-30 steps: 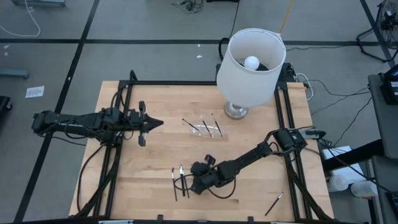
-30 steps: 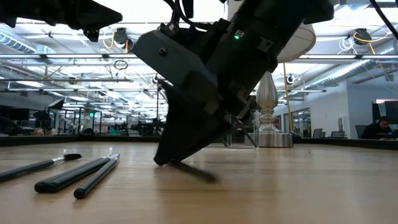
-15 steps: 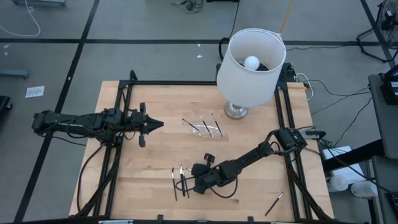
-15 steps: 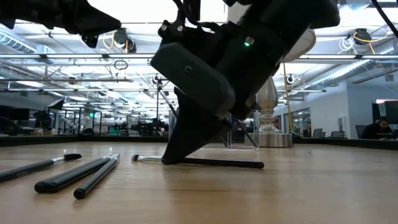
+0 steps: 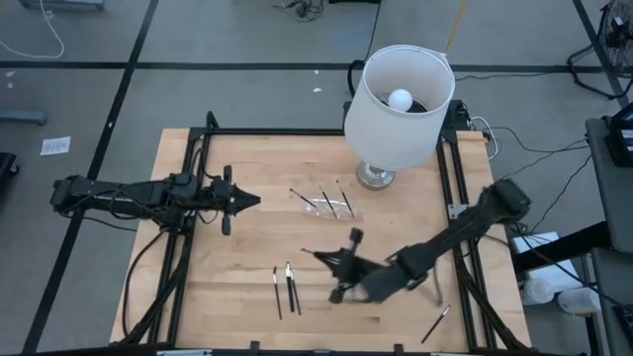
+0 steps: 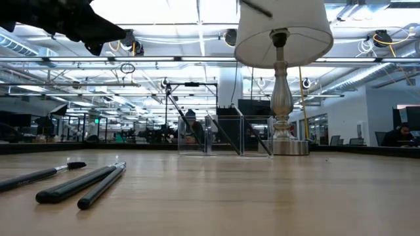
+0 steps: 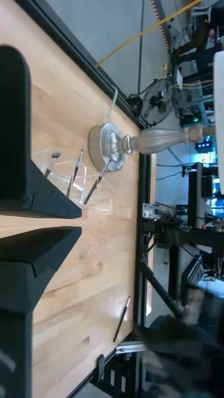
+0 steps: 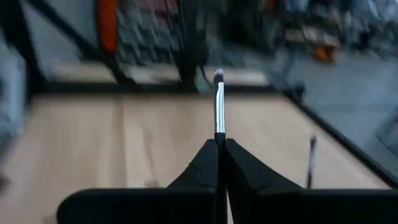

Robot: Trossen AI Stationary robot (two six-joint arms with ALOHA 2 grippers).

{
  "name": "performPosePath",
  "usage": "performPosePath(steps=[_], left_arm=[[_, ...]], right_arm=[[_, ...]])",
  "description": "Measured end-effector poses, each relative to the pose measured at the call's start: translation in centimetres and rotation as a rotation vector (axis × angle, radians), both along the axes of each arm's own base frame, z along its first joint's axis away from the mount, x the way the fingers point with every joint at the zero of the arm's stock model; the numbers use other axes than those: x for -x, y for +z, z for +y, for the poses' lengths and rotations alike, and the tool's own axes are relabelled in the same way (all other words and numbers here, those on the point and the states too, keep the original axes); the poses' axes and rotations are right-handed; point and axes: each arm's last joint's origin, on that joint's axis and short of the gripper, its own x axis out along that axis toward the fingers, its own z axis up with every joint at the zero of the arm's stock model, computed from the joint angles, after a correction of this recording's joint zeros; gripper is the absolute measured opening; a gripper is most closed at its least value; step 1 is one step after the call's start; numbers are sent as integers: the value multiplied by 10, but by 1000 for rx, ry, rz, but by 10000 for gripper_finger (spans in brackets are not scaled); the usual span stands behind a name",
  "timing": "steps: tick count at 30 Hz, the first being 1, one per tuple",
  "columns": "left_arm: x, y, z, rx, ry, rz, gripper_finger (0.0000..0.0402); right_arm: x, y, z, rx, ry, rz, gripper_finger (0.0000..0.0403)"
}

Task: Pick & Place Makeup Brushes
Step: Put the black eyeshadow brush into the transparent organizer

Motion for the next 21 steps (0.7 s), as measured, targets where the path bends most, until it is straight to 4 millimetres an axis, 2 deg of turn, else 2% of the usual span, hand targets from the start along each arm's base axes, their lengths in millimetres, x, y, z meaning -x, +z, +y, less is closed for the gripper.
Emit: performPosePath(steps=[3, 7, 10, 12, 21], left_arm=[[-2, -1, 0, 2, -6, 9, 42], [-6, -5, -2, 0, -48, 39, 42], [-11, -9, -3, 6, -91, 65, 42], [-14, -11, -3, 7, -100, 81, 42], [-28, -22, -8, 12, -123, 140, 42]], right_arm=[[21, -7, -15, 17, 106, -145, 1], [50, -17, -47, -32, 245, -434, 1], [65, -38, -63, -67, 292, -513, 0], [70, -53, -69, -82, 302, -500, 0], [62, -66, -85, -35, 311, -497, 0]])
